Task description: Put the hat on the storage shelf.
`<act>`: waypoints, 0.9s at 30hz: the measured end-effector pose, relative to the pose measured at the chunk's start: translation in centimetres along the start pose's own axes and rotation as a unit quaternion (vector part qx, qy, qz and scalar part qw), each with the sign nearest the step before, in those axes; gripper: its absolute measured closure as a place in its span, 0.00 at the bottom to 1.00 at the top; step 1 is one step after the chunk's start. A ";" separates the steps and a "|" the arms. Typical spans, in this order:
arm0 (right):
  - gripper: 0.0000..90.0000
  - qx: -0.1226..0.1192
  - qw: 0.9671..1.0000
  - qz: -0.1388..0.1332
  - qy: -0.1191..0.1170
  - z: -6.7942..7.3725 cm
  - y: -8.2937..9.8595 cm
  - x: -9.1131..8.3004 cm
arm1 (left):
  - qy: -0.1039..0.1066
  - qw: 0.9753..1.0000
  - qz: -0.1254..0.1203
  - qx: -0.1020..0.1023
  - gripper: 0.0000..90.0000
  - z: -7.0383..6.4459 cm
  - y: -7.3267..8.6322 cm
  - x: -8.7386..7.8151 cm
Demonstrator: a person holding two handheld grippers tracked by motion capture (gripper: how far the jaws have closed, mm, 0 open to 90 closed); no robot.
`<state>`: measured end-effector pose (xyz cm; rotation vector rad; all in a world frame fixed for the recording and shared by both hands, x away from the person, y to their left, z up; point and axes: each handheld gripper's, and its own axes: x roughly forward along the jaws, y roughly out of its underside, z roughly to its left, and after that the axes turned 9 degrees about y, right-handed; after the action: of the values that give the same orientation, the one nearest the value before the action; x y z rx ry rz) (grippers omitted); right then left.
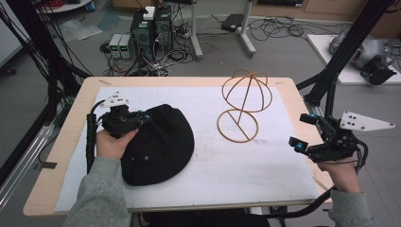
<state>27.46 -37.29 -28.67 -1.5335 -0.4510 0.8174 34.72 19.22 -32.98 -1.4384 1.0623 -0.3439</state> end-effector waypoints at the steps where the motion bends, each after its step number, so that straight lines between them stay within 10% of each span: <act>1: 0.04 0.001 1.000 0.002 0.001 0.0 0.0 0.0 | -0.001 1.000 -0.001 0.001 0.94 -0.1 -0.1 -0.1; 15: 0.04 0.000 1.000 0.002 -0.002 0.0 0.0 0.2 | 0.017 1.000 -0.014 0.014 0.94 -1.7 -3.5 -2.0; 27: 0.04 0.003 1.000 0.004 -0.006 0.0 0.1 0.3 | 0.073 0.997 -0.035 0.017 0.94 -2.8 -6.7 -4.2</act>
<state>27.65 -37.15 -28.83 -1.5265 -0.4515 0.8337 33.05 19.47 -24.80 -1.4391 1.1196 -0.5211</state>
